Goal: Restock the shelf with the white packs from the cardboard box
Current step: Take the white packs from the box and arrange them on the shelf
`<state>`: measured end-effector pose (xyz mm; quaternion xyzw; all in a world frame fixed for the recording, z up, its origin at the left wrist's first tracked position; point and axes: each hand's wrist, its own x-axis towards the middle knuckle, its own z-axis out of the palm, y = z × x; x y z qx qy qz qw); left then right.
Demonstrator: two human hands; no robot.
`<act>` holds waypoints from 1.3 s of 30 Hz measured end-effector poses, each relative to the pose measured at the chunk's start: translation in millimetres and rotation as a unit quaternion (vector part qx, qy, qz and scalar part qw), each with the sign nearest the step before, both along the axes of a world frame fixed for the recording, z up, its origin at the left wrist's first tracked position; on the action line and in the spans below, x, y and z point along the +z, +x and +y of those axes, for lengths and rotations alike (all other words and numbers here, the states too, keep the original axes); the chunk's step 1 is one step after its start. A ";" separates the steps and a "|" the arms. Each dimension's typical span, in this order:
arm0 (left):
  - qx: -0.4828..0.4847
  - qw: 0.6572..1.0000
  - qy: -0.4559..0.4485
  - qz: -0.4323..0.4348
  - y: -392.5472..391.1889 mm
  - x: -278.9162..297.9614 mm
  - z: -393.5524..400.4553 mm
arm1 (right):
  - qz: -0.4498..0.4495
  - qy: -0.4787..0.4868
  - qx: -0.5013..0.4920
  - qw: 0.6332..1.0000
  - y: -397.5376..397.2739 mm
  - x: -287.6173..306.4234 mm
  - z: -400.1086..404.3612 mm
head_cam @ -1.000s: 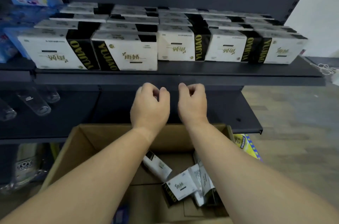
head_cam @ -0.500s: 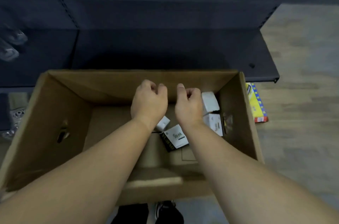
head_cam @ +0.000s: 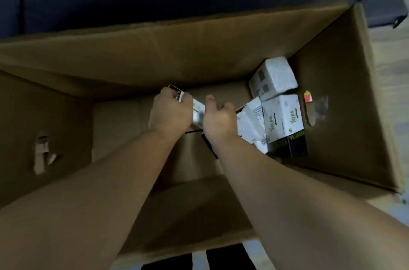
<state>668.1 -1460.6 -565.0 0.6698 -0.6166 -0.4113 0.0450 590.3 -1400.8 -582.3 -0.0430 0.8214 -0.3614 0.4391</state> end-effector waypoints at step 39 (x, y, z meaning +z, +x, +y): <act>0.046 0.999 0.018 -0.004 12.5 -40.9 -38.5 | -0.019 0.053 -0.105 0.993 9.0 -26.4 -17.0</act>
